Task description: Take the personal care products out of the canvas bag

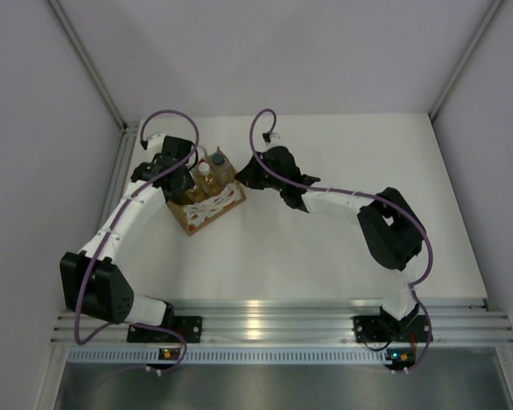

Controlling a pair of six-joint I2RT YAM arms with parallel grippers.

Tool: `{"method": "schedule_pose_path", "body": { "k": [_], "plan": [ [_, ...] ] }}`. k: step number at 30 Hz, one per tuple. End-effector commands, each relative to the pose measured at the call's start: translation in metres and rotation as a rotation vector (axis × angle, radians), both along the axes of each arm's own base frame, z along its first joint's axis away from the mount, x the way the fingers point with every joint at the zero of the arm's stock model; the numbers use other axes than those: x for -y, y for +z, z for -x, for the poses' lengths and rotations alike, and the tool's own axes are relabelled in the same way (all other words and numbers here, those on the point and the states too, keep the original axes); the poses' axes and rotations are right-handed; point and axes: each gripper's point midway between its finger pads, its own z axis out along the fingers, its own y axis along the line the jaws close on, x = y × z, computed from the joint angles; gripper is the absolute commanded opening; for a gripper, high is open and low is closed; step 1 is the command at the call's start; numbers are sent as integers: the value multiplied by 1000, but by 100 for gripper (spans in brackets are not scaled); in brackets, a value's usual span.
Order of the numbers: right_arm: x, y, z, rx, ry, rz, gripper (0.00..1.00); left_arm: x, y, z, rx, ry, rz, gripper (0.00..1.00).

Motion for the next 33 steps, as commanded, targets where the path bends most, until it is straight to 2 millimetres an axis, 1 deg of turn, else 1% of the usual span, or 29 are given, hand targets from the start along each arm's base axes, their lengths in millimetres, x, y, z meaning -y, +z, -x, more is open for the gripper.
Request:
{"method": "schedule_pose_path", "body": {
  "k": [1,3,4,6,7,13,16,20,23,26,33],
  "plan": [
    [-10,-17,21,-34,65,49,0,5,19,-10,65,-14,29,59],
    [-11,-16,22,-30,68,50,0,6,14,-10,53,-10,31,59],
    [-12,-16,23,-31,69,51,0,6,11,-10,46,-9,30,56],
    [-11,-18,22,-33,71,55,0,5,11,-11,46,-7,26,54],
    [-12,-19,23,-35,73,56,0,5,13,-11,51,-5,24,51],
    [-14,-21,23,-40,81,54,0,-2,28,-14,84,3,-12,51],
    [-15,-20,24,-40,86,53,0,-5,29,-16,81,4,-36,52],
    [-16,-20,24,-38,88,54,0,-7,36,-22,87,1,-59,52],
    [-15,-19,24,-37,88,55,0,-7,43,-23,102,-3,-56,49],
    [-16,-19,25,-37,90,55,0,-5,37,-21,91,-4,-48,48],
    [-17,-15,25,-31,93,48,0,-2,12,-15,27,-20,-38,48]
  ]
}}
